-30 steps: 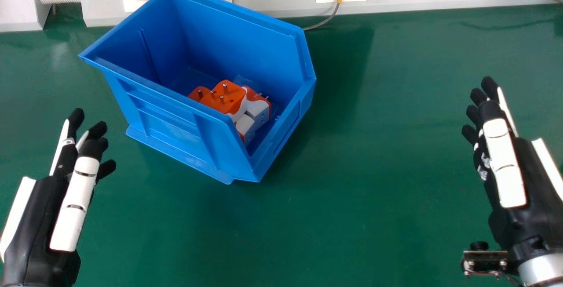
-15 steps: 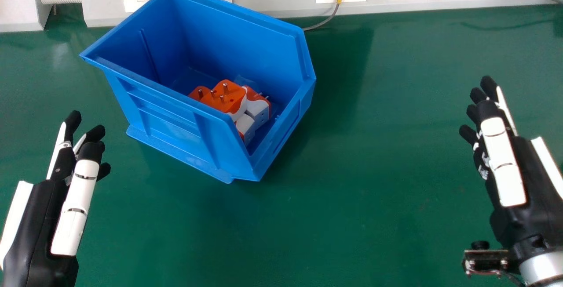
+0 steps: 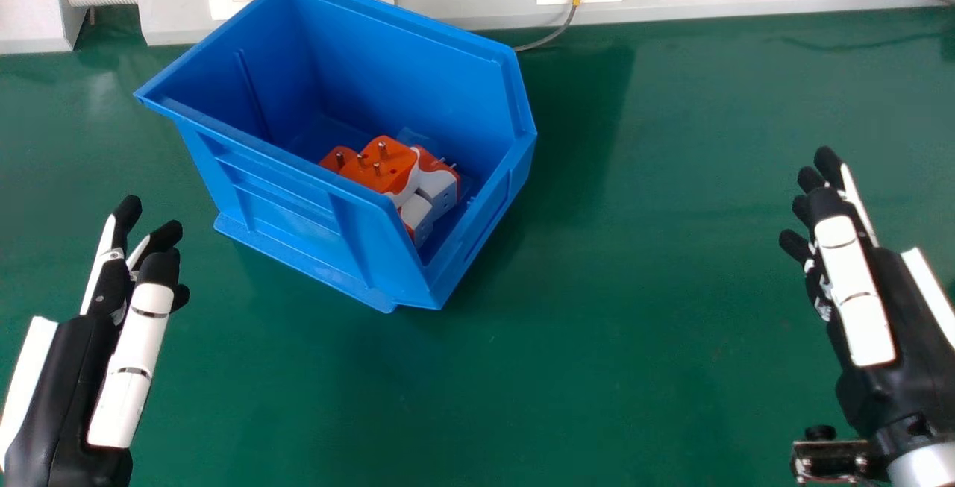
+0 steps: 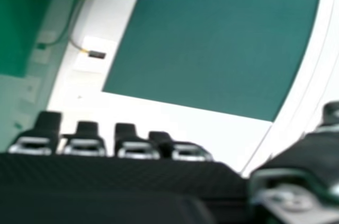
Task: Pick all objects and put in blue box
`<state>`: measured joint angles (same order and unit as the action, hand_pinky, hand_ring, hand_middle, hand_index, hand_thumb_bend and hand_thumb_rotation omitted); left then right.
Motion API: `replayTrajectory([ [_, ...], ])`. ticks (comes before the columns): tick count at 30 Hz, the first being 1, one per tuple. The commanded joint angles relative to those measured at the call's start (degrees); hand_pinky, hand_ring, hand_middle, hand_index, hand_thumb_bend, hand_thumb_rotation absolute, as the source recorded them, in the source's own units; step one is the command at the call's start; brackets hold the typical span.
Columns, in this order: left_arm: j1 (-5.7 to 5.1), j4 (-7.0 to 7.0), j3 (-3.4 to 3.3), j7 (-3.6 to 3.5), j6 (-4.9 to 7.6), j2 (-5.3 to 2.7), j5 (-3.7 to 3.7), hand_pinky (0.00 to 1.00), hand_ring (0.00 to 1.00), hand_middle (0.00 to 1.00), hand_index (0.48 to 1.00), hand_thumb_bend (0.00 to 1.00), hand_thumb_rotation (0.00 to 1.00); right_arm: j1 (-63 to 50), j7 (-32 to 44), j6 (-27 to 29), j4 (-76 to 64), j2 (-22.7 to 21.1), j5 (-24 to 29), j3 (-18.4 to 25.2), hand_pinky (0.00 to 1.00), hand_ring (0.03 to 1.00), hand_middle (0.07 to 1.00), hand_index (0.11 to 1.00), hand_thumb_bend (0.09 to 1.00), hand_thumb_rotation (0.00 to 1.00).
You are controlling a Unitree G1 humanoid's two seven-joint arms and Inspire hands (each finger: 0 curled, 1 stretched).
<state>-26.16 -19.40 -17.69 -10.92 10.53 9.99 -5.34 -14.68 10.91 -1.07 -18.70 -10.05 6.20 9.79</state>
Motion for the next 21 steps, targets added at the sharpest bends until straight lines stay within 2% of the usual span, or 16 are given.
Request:
replayTrajectory([
  [1,-0.82,-1.32,-0.46,0.23,1.97,0.03,-0.07,0.88,0.93,0.94,0.988,0.53,0.95,-0.55,0.5,1.95,-1.86,-0.96,0.37,0.92,0.94,1.0,1.0,1.0,0.326,1.0],
  [7,-1.09,-1.45,-0.43,0.53,2.61,-0.02,0.05,0.87,0.93,0.93,0.986,0.53,0.95,-0.79,1.05,2.3,-1.62,-1.31,0.63,1.08,0.94,1.0,1.0,0.999,0.355,1.0],
  [13,-0.74,-0.56,-0.35,0.56,3.1,0.14,0.22,0.87,0.93,0.93,0.984,0.53,0.95,-0.45,1.0,3.32,-0.26,-1.4,0.27,1.1,0.93,1.0,1.0,0.997,0.364,1.0],
  [21,-0.33,-0.56,-0.28,0.64,3.14,0.31,0.93,0.86,0.93,0.93,0.976,0.54,0.94,0.28,0.39,3.18,0.26,-1.66,-0.1,1.27,0.93,1.0,1.0,0.995,0.362,1.0],
])
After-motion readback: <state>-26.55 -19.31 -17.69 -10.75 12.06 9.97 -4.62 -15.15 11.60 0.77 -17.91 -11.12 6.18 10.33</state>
